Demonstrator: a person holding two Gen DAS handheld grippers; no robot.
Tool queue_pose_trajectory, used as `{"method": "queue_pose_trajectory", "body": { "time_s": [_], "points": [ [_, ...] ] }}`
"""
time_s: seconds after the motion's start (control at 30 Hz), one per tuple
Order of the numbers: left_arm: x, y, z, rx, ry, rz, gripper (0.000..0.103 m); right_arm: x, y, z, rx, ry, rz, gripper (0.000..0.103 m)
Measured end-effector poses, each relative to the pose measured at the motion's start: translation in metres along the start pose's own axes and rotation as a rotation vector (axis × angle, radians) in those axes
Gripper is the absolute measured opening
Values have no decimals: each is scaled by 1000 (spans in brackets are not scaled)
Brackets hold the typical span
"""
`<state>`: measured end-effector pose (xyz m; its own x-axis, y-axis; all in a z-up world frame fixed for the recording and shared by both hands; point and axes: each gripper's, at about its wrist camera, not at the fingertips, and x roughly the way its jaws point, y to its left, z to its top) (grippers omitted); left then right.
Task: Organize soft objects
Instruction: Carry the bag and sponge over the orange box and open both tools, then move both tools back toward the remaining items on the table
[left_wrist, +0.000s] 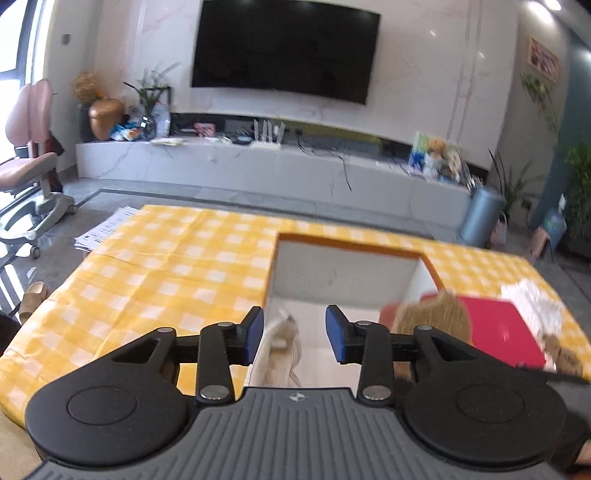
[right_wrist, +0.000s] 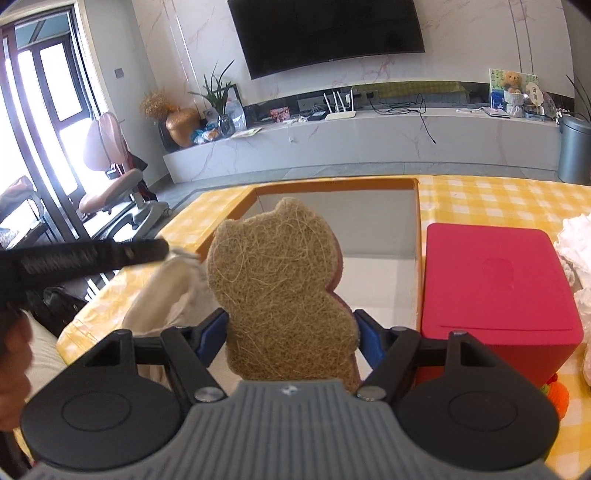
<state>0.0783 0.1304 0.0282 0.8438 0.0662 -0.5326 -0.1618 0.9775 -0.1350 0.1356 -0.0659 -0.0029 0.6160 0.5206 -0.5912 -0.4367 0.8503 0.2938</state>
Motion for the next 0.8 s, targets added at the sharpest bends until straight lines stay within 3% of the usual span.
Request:
{"method": "queue_pose_trajectory", "body": {
  "time_s": [0.2,0.47,0.63,0.8],
  "points": [
    [2,11,6,-58,-22,5,47,13,10,-9,-45,48,-27,72],
    [10,9,2,-38,1,-4,47,20,17,-16,-87,41,-95,73],
    [14,6,-1,-16,35,-9,47,19,17,-17,-82,46,-60,81],
    [14,5,-2,-15,35,3,47,17,18,-16,-78,45,-50,81]
  ]
}}
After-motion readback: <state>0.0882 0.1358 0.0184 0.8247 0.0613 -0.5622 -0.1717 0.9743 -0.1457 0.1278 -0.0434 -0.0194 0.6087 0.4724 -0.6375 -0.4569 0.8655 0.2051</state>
